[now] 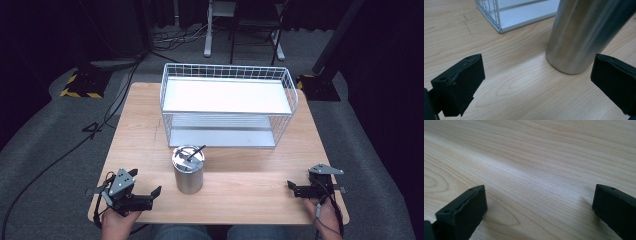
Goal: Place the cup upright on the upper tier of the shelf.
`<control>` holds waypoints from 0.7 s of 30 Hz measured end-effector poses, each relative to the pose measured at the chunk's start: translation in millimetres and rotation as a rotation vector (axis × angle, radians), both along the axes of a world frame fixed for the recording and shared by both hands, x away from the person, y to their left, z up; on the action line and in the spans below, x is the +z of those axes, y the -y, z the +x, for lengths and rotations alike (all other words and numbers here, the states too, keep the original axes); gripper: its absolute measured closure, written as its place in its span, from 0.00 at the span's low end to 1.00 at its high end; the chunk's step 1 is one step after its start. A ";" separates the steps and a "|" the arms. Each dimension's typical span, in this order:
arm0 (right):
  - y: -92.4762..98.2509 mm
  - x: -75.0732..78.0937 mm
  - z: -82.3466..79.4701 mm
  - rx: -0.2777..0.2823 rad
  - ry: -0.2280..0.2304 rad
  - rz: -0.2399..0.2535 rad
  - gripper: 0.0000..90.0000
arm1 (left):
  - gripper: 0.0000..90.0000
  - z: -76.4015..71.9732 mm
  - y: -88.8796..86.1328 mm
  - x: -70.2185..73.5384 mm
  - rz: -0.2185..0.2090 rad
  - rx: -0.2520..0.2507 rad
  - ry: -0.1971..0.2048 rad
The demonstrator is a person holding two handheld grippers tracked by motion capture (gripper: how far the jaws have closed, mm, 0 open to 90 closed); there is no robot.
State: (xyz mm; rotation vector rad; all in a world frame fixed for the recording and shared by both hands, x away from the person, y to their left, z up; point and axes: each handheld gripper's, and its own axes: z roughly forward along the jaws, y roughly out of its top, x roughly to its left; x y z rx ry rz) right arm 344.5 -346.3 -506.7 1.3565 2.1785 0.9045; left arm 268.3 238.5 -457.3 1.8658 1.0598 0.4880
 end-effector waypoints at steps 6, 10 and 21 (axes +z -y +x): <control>-0.3 0.0 -0.4 -0.005 -0.001 0.000 0.00 | 0.00 -5.1 7.0 5.2 -0.029 -0.024 0.051; -0.3 0.0 -0.4 -0.005 -0.001 0.000 0.00 | 0.00 -7.7 14.1 8.3 -0.051 -0.056 0.080; -0.6 0.0 -0.8 -0.010 -0.001 0.000 0.00 | 0.00 -7.5 39.5 16.0 -0.069 -0.132 0.113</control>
